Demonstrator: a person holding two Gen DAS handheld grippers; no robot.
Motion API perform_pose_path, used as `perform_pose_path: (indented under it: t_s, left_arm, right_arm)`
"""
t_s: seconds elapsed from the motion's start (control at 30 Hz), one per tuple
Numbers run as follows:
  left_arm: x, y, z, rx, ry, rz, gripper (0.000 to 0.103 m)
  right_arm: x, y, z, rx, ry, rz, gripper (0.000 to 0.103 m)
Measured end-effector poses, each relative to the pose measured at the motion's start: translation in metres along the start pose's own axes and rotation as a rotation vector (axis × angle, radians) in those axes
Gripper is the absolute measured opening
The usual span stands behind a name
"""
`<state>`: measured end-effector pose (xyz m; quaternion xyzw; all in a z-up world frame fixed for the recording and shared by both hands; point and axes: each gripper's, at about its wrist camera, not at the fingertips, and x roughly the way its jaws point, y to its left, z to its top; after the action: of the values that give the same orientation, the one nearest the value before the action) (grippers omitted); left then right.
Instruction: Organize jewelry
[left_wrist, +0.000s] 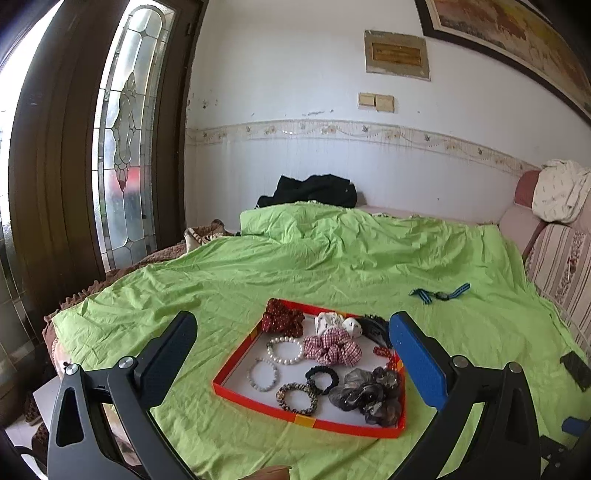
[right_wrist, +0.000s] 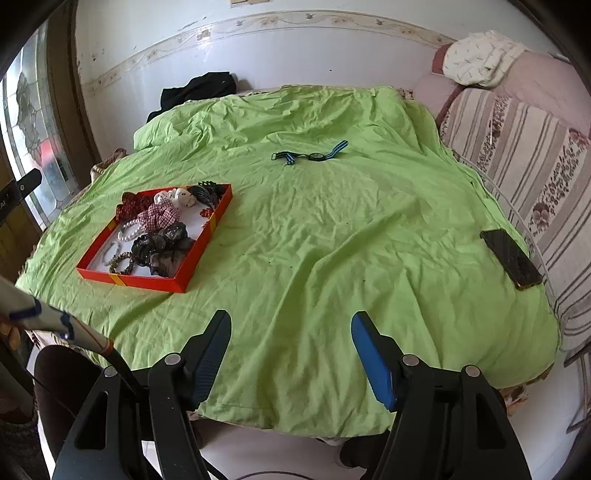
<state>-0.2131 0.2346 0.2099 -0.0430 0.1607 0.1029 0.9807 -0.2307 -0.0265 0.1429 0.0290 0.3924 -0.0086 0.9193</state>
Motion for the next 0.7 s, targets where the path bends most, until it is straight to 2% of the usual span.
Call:
perform_pose_path:
  t_s: [0.17, 0.37, 0.53, 0.7]
  left_arm:
    - [0.0, 0.018, -0.006, 0.015, 0.059, 0.022, 0.103]
    - [-0.003, 0.046, -0.025, 0.038, 0.133, 0.13, 0.103]
    - [0.006, 0.059, -0.035, 0.054, 0.198, 0.18, 0.103]
    - [0.021, 0.053, -0.04, 0.042, 0.263, 0.137, 0.103]
  right_arm:
    - [0.024, 0.024, 0.024, -0.057, 0.034, 0.022, 0.073]
    - [0.053, 0.07, 0.058, -0.09, 0.025, 0.125, 0.074]
    - [0.067, 0.1, 0.051, -0.115, 0.012, 0.173, 0.078]
    - [0.08, 0.097, 0.032, -0.12, 0.045, 0.131, 0.078]
